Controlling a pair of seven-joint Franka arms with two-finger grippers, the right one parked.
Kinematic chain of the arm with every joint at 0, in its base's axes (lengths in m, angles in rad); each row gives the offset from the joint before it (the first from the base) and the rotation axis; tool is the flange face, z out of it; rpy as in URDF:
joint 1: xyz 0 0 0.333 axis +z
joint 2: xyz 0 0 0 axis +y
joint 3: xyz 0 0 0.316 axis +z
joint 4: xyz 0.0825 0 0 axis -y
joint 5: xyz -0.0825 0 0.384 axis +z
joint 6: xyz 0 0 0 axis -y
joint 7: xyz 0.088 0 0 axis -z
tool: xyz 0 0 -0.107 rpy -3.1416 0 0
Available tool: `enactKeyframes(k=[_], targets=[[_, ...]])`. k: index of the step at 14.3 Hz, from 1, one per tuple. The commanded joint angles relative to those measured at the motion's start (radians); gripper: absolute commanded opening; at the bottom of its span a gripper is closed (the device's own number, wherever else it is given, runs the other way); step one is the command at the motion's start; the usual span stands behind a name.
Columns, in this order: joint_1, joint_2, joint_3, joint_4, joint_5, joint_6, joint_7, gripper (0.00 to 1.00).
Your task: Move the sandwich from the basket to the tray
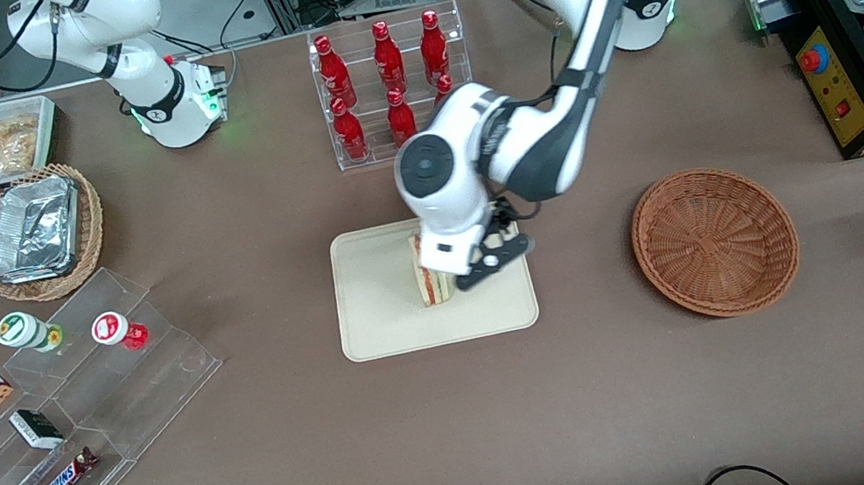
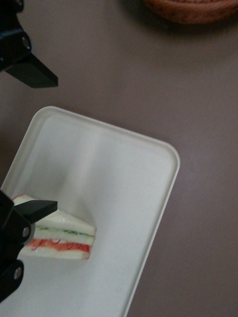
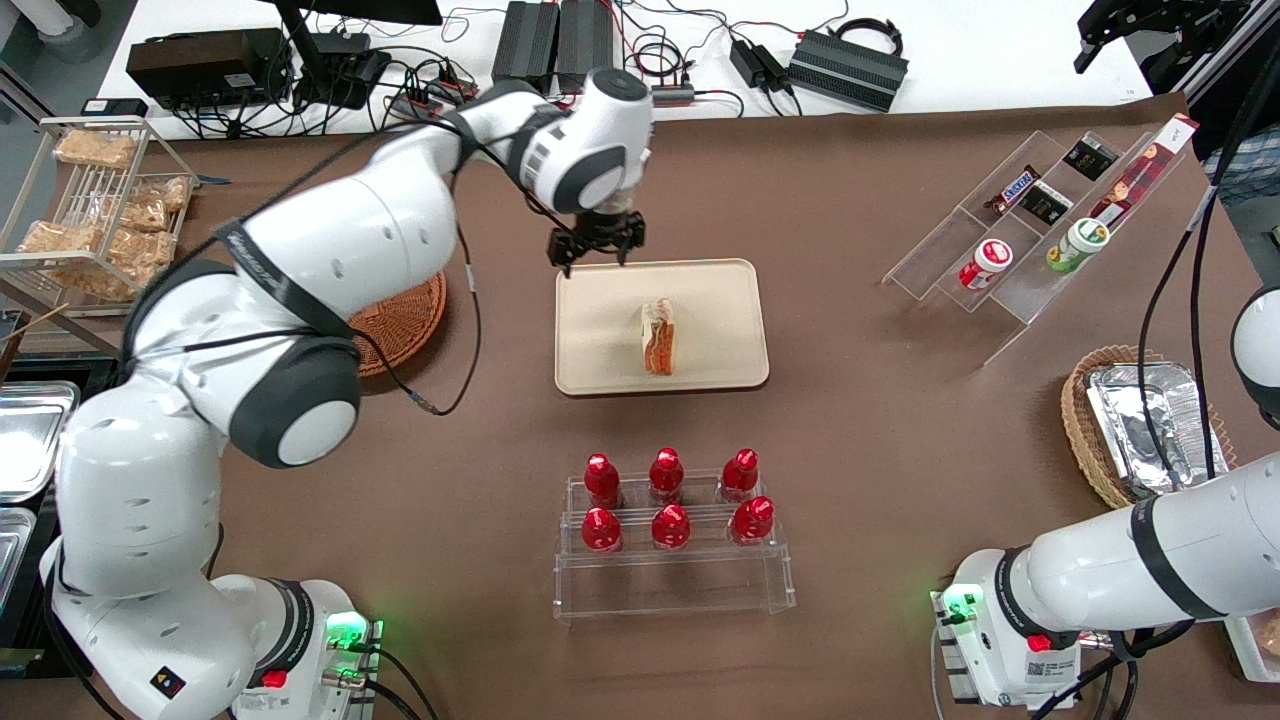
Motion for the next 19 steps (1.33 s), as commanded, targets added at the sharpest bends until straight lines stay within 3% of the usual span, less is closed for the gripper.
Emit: enactKeyframes(k=[1, 5, 9, 15, 19], targets=[[0.115, -0.146, -0.011, -0.178, 0.007, 0.002, 0.132, 1.0], [0.263, -0.32, -0.011, -0.375, 0.005, 0.005, 0.405, 1.0], [0.372, -0.458, -0.011, -0.461, -0.044, -0.04, 0.621, 1.0], [0.495, -0.608, 0.021, -0.43, -0.07, -0.245, 0.926, 1.0], [0.679, -0.61, -0.086, -0.288, -0.062, -0.348, 1.063, 1.0]])
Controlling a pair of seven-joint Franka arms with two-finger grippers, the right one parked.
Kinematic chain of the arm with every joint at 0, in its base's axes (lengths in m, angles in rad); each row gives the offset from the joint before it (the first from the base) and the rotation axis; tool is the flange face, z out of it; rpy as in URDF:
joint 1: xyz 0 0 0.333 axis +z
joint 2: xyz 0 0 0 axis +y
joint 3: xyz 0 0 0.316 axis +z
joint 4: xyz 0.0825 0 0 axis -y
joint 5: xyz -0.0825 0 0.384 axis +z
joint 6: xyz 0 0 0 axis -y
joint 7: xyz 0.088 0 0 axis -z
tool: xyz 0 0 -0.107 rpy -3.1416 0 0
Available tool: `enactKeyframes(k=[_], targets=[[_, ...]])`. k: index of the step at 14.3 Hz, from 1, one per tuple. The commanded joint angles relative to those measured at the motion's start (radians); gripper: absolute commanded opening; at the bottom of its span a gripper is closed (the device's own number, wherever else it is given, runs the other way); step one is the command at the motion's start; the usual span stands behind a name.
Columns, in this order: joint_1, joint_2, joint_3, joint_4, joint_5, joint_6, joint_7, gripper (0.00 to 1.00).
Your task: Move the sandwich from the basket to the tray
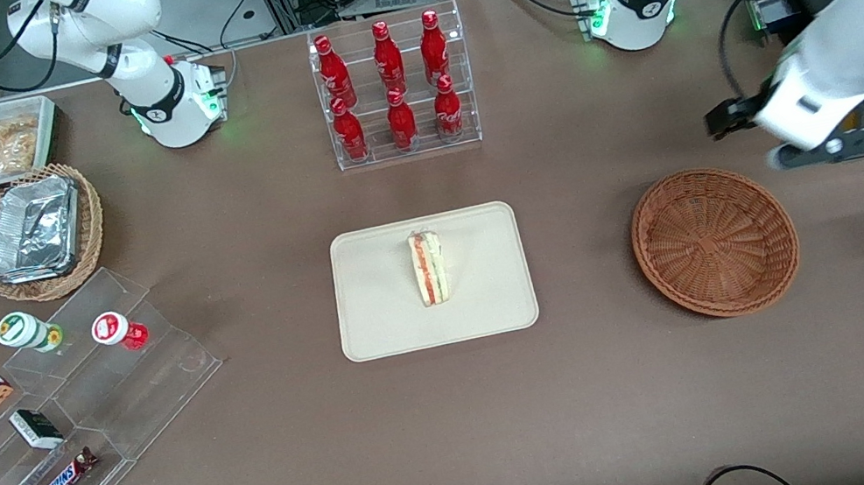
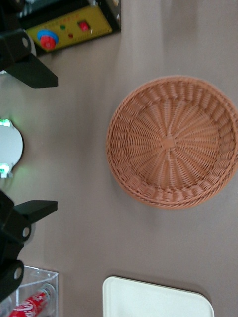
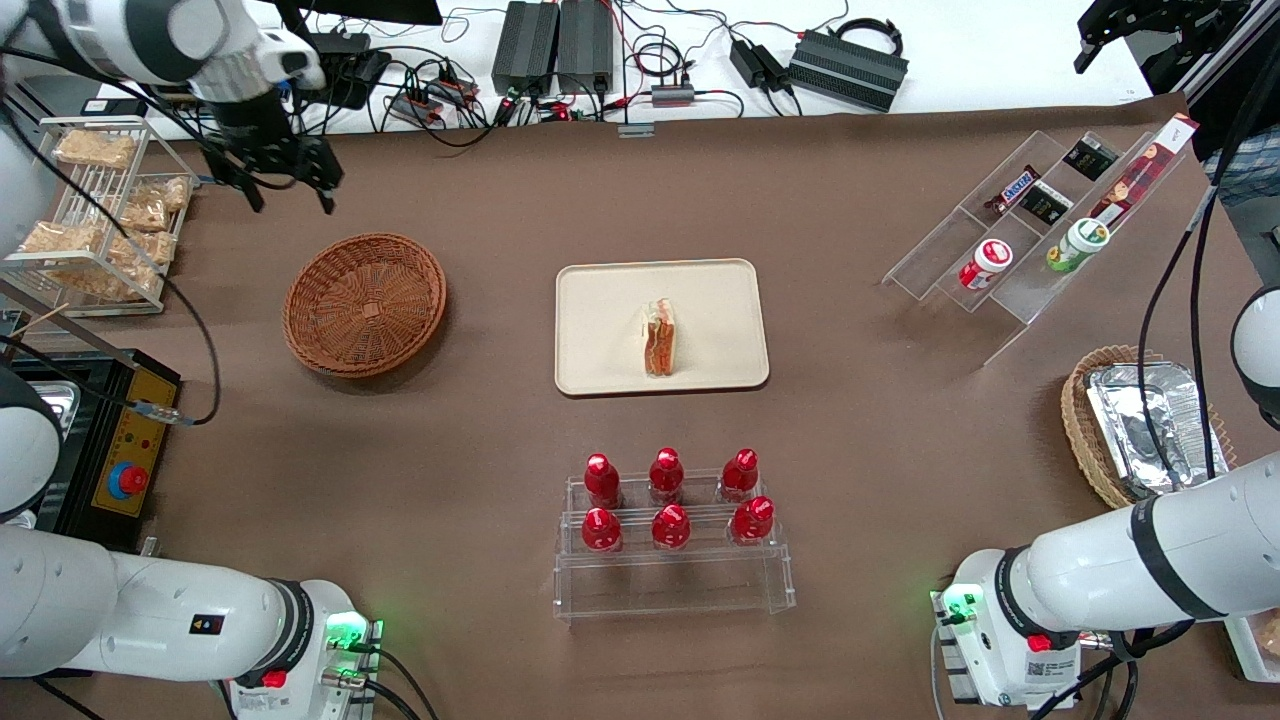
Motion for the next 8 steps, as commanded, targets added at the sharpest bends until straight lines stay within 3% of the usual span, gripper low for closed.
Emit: enactKeyframes(k=[1, 8], targets=[[0.101, 0.0, -0.074, 0.084, -0.001, -0.044, 0.043, 1.0], [0.14, -0.01, -0.082, 0.1, -0.004, 0.019, 0.046, 1.0]])
